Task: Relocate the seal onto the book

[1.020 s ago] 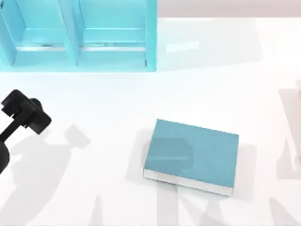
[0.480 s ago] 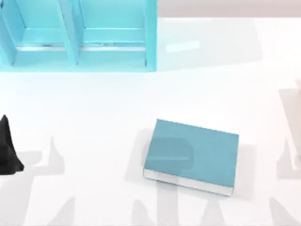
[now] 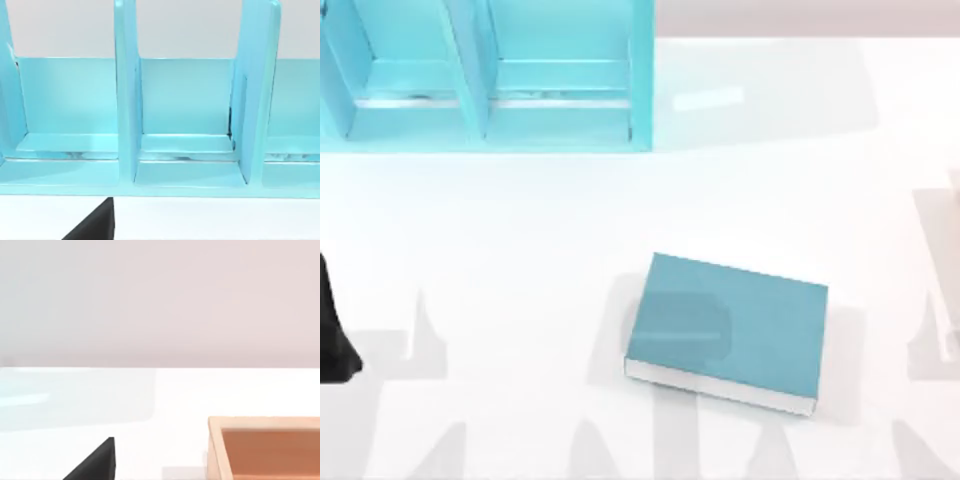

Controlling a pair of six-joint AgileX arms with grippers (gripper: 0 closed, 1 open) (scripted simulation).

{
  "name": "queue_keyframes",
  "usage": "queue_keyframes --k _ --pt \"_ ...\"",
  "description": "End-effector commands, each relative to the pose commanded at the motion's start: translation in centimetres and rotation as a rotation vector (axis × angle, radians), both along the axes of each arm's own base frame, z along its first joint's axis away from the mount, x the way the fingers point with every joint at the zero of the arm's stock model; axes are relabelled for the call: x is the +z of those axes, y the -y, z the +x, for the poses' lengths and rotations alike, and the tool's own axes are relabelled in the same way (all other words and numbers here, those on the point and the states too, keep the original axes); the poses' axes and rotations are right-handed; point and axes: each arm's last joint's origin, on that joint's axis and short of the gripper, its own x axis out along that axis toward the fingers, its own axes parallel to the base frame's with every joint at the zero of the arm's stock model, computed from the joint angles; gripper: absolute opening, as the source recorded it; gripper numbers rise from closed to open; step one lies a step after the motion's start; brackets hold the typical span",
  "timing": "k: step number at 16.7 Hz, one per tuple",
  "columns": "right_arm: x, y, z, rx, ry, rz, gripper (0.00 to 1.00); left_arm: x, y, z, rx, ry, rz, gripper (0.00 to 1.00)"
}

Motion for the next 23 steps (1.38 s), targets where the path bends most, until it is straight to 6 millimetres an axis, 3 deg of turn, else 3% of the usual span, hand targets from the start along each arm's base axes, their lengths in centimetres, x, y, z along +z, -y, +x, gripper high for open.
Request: queue_keyframes --k 5,11,17,20,23 --pt "1.0 0.2 0.1 -0.02 -0.05 -0.015 1.0 0.0 0.0 0.0 0.0 0.0 0.0 1.0" --pt "6.3 1.1 2.2 -0.073 -0.368 -0.081 1.0 0.0 0.0 0.0 0.0 0.0 0.0 1.0" --pt "11.3 4.0 8.7 -0.114 -0.811 -0.113 1.0 0.0 0.0 0.0 0.0 0.0 0.0 1.0" --pt "12.2 6.2 12.9 -0.107 -1.029 -0.106 1.0 0.0 0.0 0.0 0.0 0.0 0.0 1.0" --pt "11.8 8.8 16.8 -0.086 -1.225 -0.083 1.0 0.0 0.0 0.0 0.0 0.0 0.0 1.0"
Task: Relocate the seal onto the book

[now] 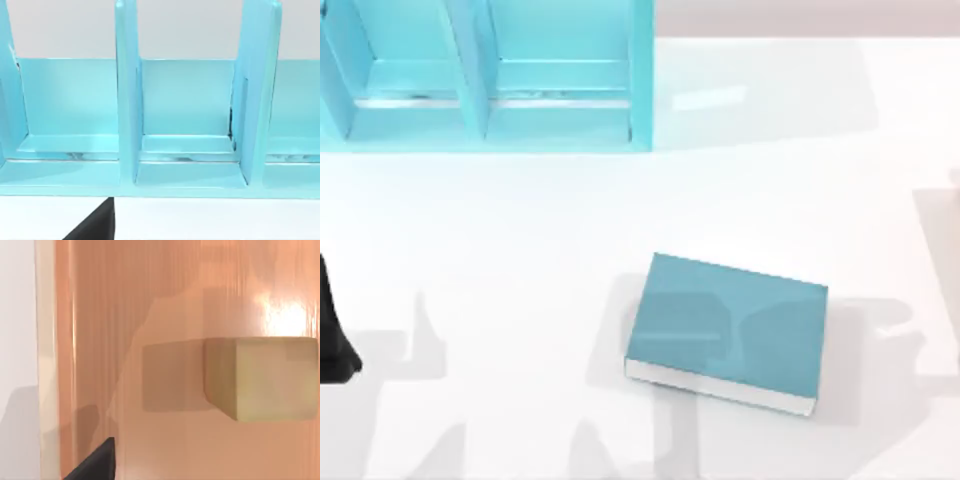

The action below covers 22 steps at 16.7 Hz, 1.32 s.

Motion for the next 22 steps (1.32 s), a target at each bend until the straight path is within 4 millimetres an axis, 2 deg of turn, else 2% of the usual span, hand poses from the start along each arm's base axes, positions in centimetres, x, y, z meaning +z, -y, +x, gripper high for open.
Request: queue_keyframes --k 4,8,17,19,22 --pt "-1.6 3.3 3.8 -0.011 -0.197 0.056 1.0 0.0 0.0 0.0 0.0 0.0 0.0 1.0" --pt "-3.2 5.4 5.8 -0.01 -0.315 0.101 1.0 0.0 0.0 0.0 0.0 0.0 0.0 1.0" --pt "-4.1 5.6 6.2 -0.005 -0.338 0.111 1.0 0.0 0.0 0.0 0.0 0.0 0.0 1.0" --pt "-5.7 5.7 6.4 -0.007 -0.341 0.113 1.0 0.0 0.0 0.0 0.0 0.0 0.0 1.0" --pt "-9.4 5.9 6.6 -0.007 -0.329 0.107 1.0 0.0 0.0 0.0 0.0 0.0 0.0 1.0"
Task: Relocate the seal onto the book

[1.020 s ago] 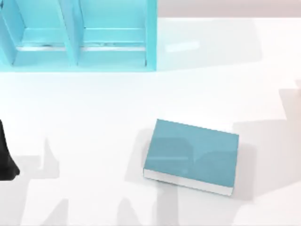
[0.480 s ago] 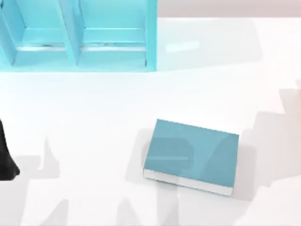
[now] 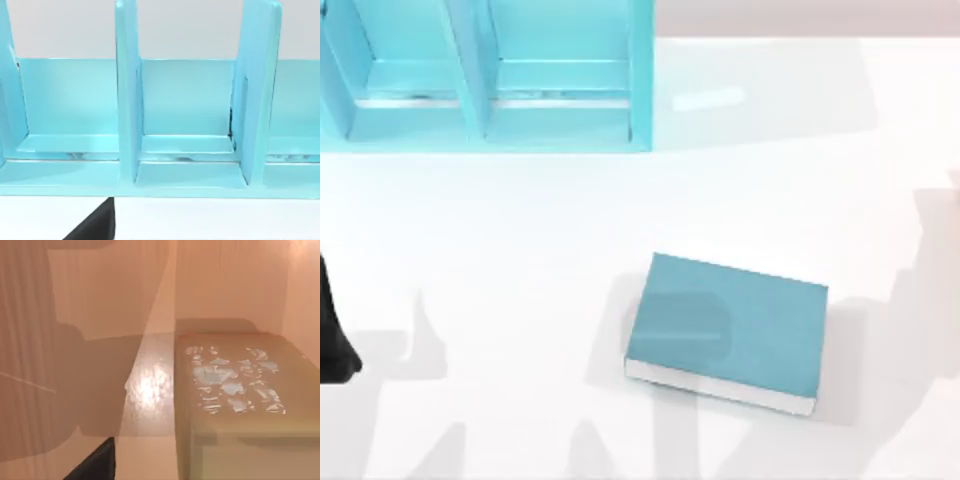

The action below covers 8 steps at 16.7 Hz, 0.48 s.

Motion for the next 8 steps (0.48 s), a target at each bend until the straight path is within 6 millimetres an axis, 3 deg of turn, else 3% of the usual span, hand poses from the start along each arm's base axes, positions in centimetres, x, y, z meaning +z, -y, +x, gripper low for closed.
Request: queue_keyframes --k 4,8 --pt "-3.9 -0.1 -0.4 0.0 -0.006 0.003 1.0 0.0 0.0 0.0 0.0 0.0 0.0 1.0" --pt "-4.1 -0.1 -0.4 0.0 -0.008 0.003 1.0 0.0 0.0 0.0 0.0 0.0 0.0 1.0"
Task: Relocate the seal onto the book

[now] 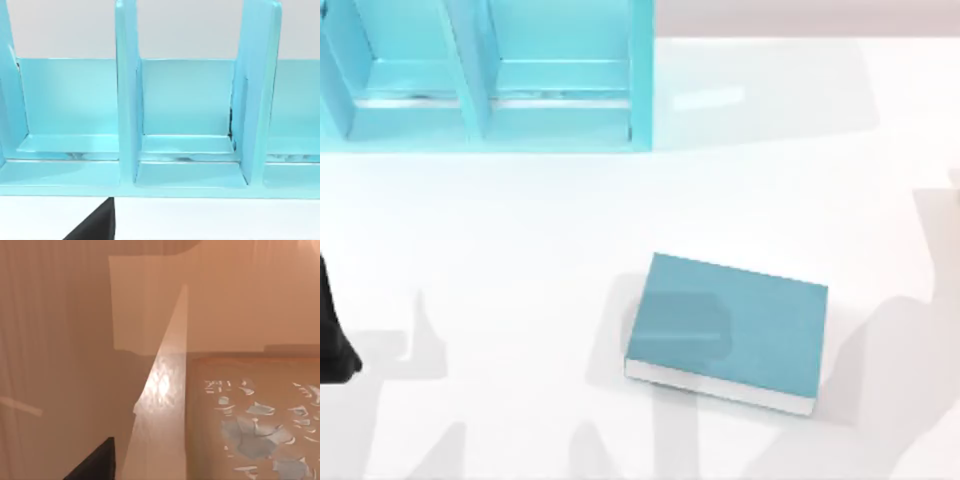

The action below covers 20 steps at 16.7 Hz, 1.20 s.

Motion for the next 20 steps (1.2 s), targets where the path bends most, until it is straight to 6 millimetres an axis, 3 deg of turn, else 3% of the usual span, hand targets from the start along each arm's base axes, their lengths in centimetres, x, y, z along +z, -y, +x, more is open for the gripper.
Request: queue_keyframes --k 13,20 --pt "0.0 0.0 0.0 0.0 0.0 0.0 0.02 0.0 0.0 0.0 0.0 0.0 0.0 1.0" --pt "0.0 0.0 0.0 0.0 0.0 0.0 0.0 0.0 0.0 0.0 0.0 0.0 0.0 1.0"
